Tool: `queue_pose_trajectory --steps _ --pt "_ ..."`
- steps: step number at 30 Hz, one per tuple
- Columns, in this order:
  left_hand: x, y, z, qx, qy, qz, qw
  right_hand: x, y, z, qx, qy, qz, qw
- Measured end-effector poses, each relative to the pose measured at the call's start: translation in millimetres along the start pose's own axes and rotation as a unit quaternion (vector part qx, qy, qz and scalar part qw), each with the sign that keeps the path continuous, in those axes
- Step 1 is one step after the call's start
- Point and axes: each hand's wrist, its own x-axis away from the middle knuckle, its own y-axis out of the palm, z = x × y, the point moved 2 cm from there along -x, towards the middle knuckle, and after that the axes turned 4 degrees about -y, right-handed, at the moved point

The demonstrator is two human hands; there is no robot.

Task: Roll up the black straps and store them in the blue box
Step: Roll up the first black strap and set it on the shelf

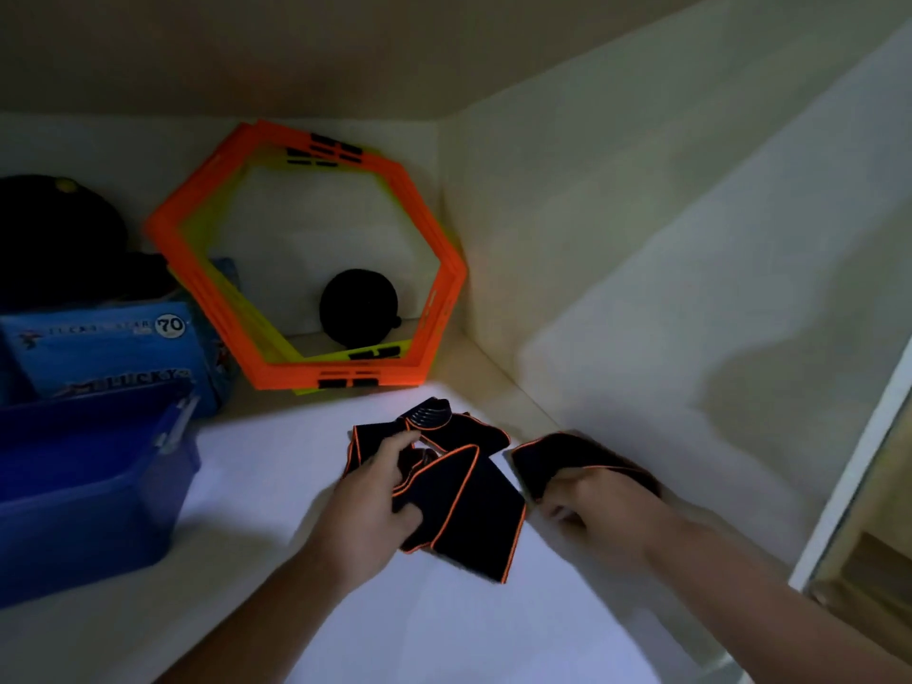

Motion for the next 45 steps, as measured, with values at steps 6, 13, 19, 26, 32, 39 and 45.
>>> queue_pose_trajectory --steps 6,13,19,26,32,39,45 --pt "7.0 4.2 3.4 0.018 0.060 0.040 0.997 26.4 9.9 -11.9 -0.072 0.014 0.079 0.994" --pt "11.9 16.3 4.2 -0.039 0.112 0.041 0.992 33.9 2.6 -21.9 -0.088 0.091 0.143 0.982" --pt "9.2 22.3 0.6 -0.031 0.103 0.018 0.994 25.0 0.6 -22.2 0.009 0.134 0.040 0.990" --pt "8.8 21.0 8.9 -0.070 0.101 0.032 0.992 26.6 -51.6 -20.3 0.036 0.103 -0.113 0.988" --pt "-7.7 26.6 11.9 -0.076 0.123 -0.013 0.989 -33.5 -67.7 4.7 0.047 0.189 -0.012 0.981" --pt "-16.8 39.4 15.9 -0.155 0.104 -0.130 0.974 -58.3 -31.6 9.0 0.033 0.250 -0.077 0.965" --pt "-29.1 19.0 24.1 -0.079 0.112 0.001 0.991 -52.8 -56.5 21.0 -0.107 0.223 0.027 0.969"
